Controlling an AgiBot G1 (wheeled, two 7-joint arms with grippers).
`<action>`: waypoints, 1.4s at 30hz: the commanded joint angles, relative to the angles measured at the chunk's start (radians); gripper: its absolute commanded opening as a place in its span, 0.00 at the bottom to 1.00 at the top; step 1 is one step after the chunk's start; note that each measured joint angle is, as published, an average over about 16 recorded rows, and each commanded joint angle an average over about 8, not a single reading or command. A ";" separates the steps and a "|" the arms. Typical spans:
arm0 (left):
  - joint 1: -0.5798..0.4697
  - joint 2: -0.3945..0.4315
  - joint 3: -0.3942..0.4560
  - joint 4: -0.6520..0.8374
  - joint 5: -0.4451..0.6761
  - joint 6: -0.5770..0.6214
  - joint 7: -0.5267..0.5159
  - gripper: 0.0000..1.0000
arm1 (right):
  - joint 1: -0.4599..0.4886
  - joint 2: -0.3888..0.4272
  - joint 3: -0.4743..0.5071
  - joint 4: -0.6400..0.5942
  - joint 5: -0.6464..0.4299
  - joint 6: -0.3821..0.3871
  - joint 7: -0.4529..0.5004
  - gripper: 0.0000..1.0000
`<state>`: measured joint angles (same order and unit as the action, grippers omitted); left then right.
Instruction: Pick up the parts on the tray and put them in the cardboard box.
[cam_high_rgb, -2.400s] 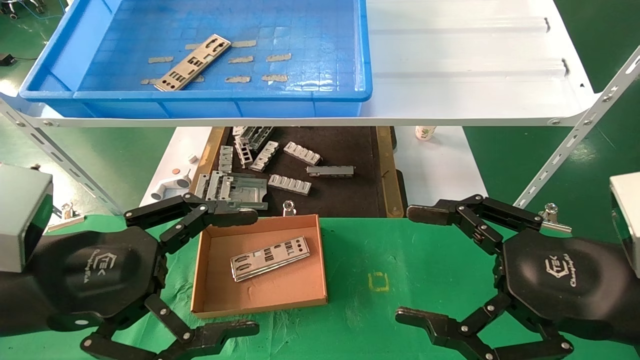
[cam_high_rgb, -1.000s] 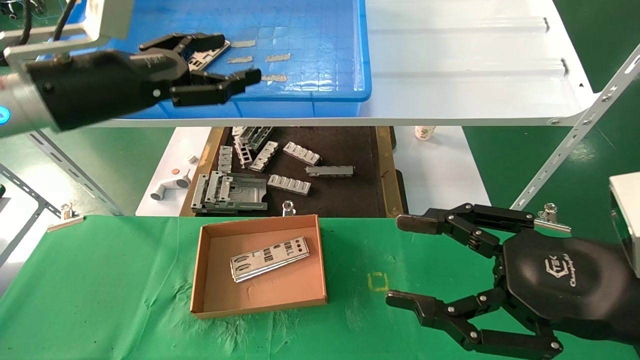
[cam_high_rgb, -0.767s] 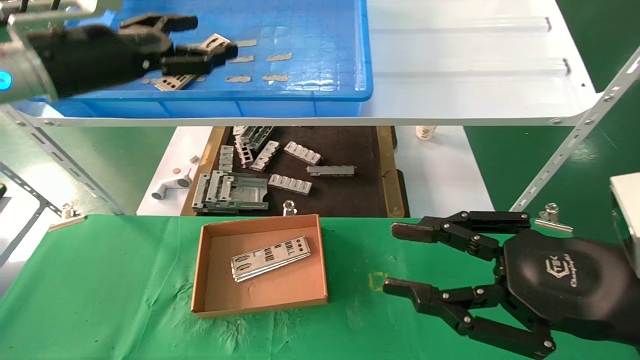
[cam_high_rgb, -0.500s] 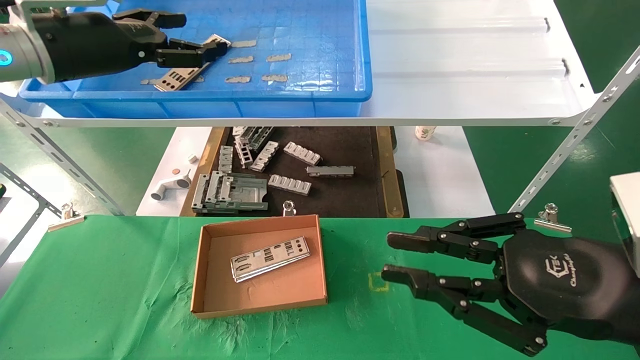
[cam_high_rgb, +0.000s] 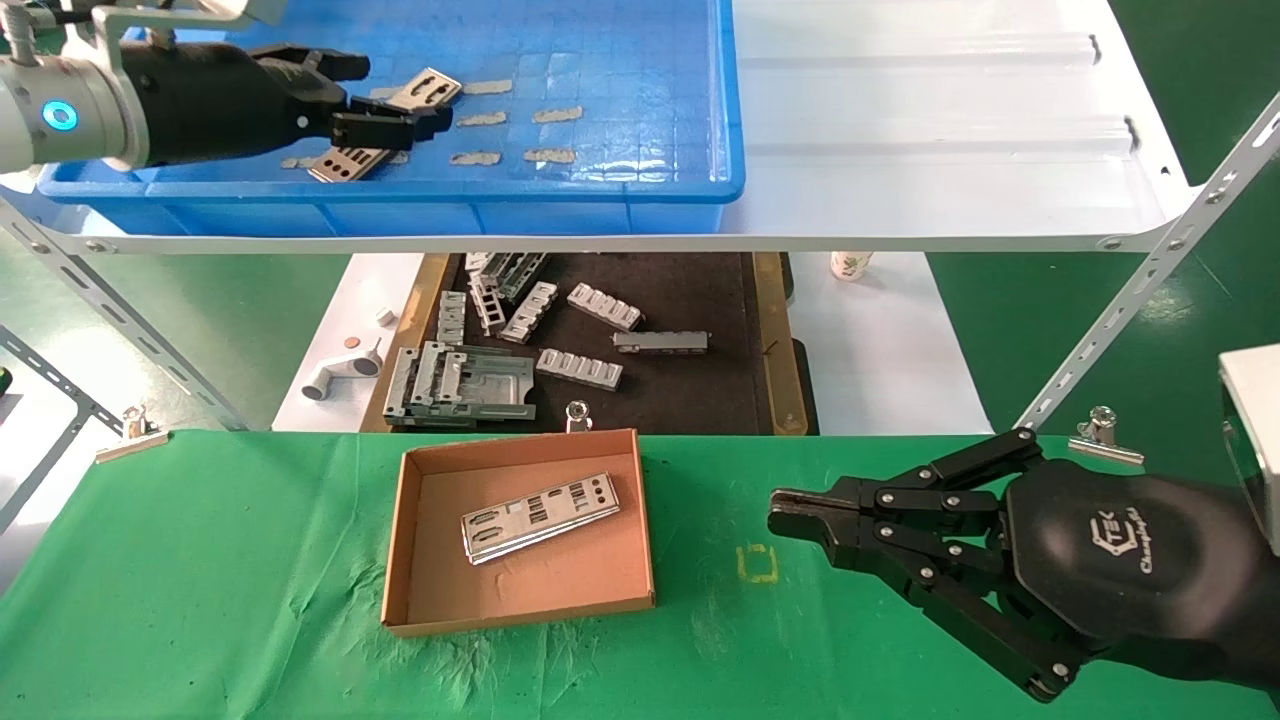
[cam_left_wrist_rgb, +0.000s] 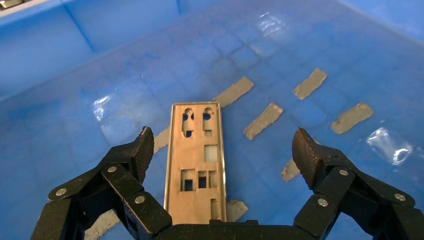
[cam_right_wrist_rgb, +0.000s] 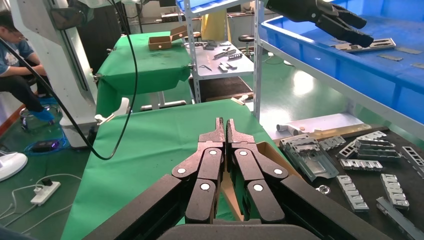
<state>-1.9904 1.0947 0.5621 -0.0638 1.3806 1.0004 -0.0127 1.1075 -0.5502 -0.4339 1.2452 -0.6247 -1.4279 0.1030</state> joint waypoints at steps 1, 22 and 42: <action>-0.003 0.008 0.004 0.015 0.006 -0.010 0.005 0.14 | 0.000 0.000 0.000 0.000 0.000 0.000 0.000 0.00; 0.013 0.041 -0.012 0.057 -0.016 -0.138 0.040 0.00 | 0.000 0.000 0.000 0.000 0.000 0.000 0.000 0.00; 0.019 0.049 -0.018 0.060 -0.024 -0.156 0.048 0.00 | 0.000 0.000 0.000 0.000 0.000 0.000 0.000 0.00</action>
<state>-1.9725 1.1435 0.5435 -0.0046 1.3558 0.8462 0.0361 1.1075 -0.5502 -0.4340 1.2452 -0.6247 -1.4279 0.1029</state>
